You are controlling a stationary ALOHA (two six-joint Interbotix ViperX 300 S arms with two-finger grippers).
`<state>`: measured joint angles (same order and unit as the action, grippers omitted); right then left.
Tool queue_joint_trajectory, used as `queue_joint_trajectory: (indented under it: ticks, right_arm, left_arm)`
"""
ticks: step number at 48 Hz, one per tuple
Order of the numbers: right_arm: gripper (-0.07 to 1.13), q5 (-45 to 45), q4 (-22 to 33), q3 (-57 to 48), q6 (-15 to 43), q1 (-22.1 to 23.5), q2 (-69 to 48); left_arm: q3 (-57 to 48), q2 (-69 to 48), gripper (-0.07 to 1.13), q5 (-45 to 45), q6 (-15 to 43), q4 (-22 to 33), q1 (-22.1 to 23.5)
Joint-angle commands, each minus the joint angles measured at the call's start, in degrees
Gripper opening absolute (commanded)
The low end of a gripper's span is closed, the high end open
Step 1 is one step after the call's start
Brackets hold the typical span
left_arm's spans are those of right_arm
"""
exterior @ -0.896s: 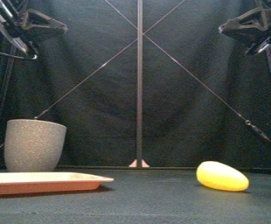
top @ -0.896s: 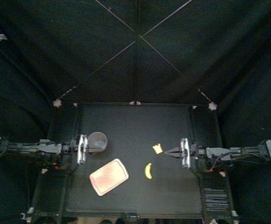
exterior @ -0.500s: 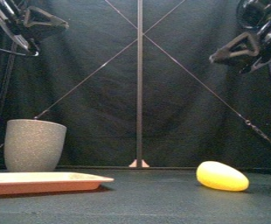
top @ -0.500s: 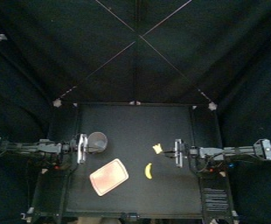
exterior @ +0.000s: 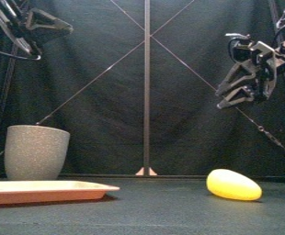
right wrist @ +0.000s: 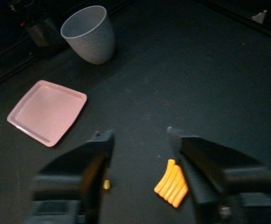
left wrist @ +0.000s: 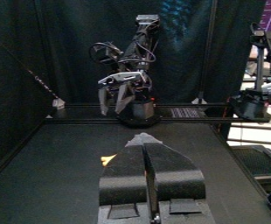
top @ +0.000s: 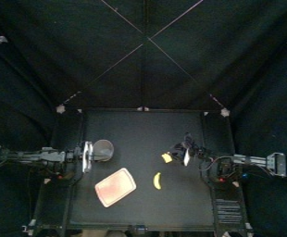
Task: Pick the fries then place it on the pink plate
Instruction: Pick the fries
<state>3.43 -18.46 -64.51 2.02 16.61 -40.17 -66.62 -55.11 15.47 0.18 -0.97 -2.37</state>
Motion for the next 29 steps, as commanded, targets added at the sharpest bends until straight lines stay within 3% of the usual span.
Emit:
queue_joint_trajectory:
  ticks: [1,13,29]
  right_arm:
    - [1.08,0.09,-0.97,1.41,-0.09,0.88,0.18]
    - [1.06,-6.50,-6.86,3.60,2.72,1.49,1.41]
    - [1.06,-28.04,-1.67,7.47,4.75,7.56,6.94]
  left_arm:
    - [1.14,0.35,0.04,0.18,-0.09,0.09,-0.09]
    - [1.05,0.35,0.04,0.18,-0.09,0.09,-0.09]
    - [0.79,0.35,0.04,0.18,-0.26,0.62,-0.18]
